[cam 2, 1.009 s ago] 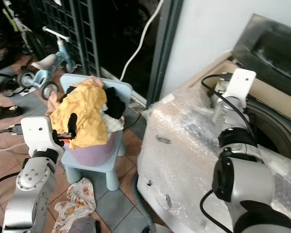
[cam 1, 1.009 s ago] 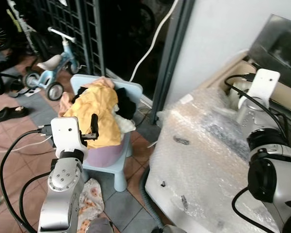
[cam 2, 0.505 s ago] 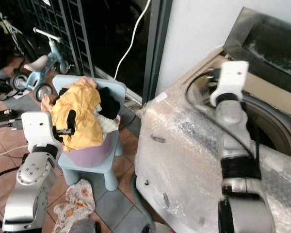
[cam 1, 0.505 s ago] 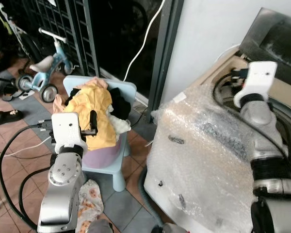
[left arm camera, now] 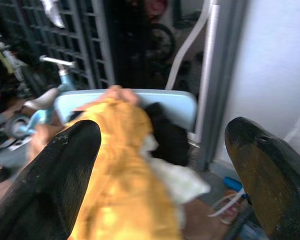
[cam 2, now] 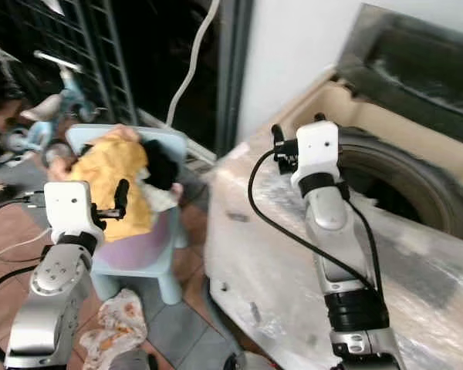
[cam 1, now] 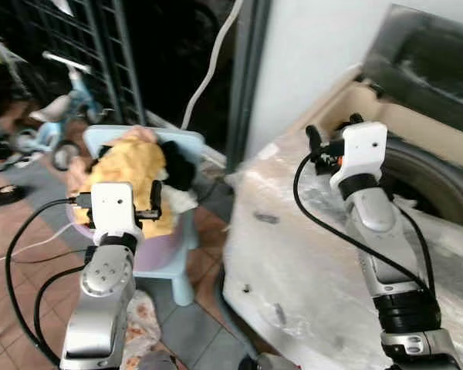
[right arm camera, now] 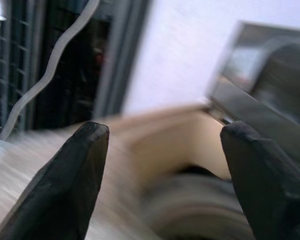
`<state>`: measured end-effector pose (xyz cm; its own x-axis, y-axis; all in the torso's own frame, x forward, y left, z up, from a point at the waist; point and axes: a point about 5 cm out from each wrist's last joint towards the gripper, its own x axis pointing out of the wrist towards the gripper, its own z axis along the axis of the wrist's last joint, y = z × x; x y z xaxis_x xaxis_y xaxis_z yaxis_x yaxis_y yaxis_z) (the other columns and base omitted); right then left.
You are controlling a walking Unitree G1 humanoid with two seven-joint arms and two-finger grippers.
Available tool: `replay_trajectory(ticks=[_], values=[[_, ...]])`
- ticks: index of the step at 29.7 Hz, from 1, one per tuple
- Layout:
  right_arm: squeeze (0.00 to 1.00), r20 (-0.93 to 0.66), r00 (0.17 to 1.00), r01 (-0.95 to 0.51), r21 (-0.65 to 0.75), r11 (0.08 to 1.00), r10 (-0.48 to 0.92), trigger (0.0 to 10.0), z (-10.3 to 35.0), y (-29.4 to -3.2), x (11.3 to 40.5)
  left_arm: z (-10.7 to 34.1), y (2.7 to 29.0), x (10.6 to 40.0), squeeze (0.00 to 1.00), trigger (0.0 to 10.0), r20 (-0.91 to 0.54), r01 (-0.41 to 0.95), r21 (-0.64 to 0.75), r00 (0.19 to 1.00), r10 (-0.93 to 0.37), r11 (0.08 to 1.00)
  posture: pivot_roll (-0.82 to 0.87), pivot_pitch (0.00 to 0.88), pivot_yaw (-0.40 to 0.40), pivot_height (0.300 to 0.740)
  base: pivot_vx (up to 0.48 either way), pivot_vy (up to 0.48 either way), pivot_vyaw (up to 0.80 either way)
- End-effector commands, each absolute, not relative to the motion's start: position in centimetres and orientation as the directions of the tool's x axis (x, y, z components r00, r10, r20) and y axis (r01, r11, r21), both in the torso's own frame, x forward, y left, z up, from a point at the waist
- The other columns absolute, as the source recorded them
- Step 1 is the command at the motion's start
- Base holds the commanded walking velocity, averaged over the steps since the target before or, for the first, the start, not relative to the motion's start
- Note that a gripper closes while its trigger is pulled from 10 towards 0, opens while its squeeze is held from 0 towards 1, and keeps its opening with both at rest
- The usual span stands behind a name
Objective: Clothes washing
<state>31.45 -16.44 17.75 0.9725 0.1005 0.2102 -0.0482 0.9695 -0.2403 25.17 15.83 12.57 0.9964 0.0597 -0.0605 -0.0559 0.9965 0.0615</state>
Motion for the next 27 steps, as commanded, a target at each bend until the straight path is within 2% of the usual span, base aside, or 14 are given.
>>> replay_trajectory(ticks=[1,14,25,27], values=[[1.00,0.207,0.975,-0.027,-0.261,0.965,0.083,10.0,17.80,-16.90,31.20,12.58,15.22,25.45,0.00,10.0,-0.057,-0.031,0.056,0.998,0.034,0.998,0.01,0.000,-0.017,0.740,0.000,-0.311,-0.74],[1.00,0.225,0.972,0.003,-0.306,0.952,0.070,10.0,18.14,-16.92,30.99,12.01,14.78,25.49,0.00,10.0,-0.084,-0.034,0.003,0.996,0.034,0.999,0.00,0.000,-0.019,0.740,0.000,-0.024,-0.75],[1.00,0.229,0.968,-0.020,-0.336,0.942,0.102,10.0,18.40,-16.72,31.07,12.00,14.86,25.63,0.00,10.0,-0.086,-0.034,-0.006,0.996,0.033,0.999,0.00,0.000,-0.022,0.740,0.000,0.000,0.00],[0.71,0.226,0.968,-0.025,-0.336,0.942,0.106,10.0,18.33,-16.64,31.07,11.94,14.85,25.62,0.00,10.0,-0.092,-0.033,-0.012,0.995,0.032,0.999,0.00,0.000,-0.023,0.740,0.000,0.000,0.00]])
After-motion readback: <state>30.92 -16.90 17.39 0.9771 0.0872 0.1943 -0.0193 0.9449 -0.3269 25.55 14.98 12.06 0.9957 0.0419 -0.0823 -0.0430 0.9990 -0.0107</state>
